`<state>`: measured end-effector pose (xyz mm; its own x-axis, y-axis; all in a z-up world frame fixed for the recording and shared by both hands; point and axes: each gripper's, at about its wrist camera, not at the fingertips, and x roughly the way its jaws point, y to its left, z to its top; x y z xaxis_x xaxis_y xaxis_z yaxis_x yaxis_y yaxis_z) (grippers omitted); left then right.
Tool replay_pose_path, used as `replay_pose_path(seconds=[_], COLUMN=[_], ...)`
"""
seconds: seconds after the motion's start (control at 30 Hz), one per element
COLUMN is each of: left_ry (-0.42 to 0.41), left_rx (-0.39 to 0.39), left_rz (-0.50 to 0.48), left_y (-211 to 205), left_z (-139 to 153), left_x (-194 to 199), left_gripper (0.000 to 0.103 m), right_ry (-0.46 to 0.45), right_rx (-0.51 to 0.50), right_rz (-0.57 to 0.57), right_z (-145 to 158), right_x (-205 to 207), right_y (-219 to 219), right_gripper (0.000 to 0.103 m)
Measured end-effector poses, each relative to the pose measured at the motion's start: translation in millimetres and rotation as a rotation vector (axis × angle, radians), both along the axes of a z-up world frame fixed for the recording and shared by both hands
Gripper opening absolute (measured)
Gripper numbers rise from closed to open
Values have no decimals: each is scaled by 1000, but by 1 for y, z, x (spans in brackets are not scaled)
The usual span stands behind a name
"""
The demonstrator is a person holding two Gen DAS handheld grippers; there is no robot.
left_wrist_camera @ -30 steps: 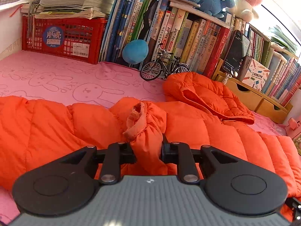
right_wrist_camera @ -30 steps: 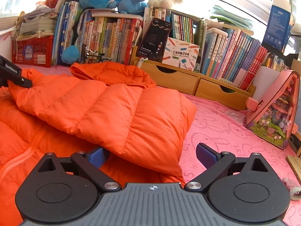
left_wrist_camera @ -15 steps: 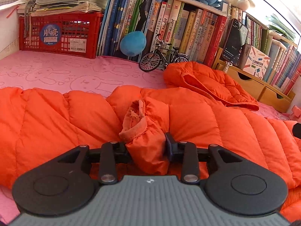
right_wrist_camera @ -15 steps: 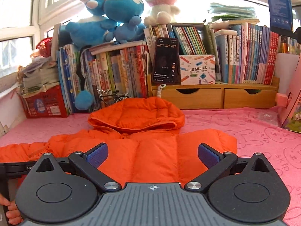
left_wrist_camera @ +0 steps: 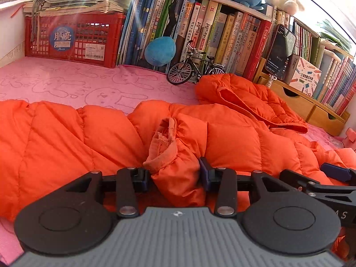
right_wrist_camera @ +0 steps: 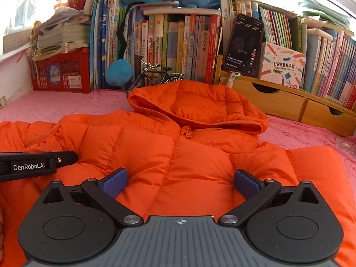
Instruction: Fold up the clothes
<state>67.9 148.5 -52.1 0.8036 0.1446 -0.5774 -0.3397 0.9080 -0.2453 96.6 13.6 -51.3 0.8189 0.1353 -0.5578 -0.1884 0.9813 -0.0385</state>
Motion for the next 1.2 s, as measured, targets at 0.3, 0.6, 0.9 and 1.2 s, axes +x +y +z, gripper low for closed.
replay_pose_path(seconds=[0.3,0.6,0.9,1.2], left_ry=[6,16,29,40], left_rx=[14,33,57,77], left_rz=[-21,-31,-33,-36], left_y=[-4,-6,-8,-11], left_z=[1,1,2,3], left_x=[2,4,5,6], left_gripper=[51,55,56,56], right_ry=[-27,70,71,-39], right_rx=[22,29,14,84], right_rz=[-218,-239,-244,-138], right_z=[3,-19,-18,20], right_x=[0,17,17,-18], right_y=[-78,-92,-89,-66], right_gripper=[103,103,103,103])
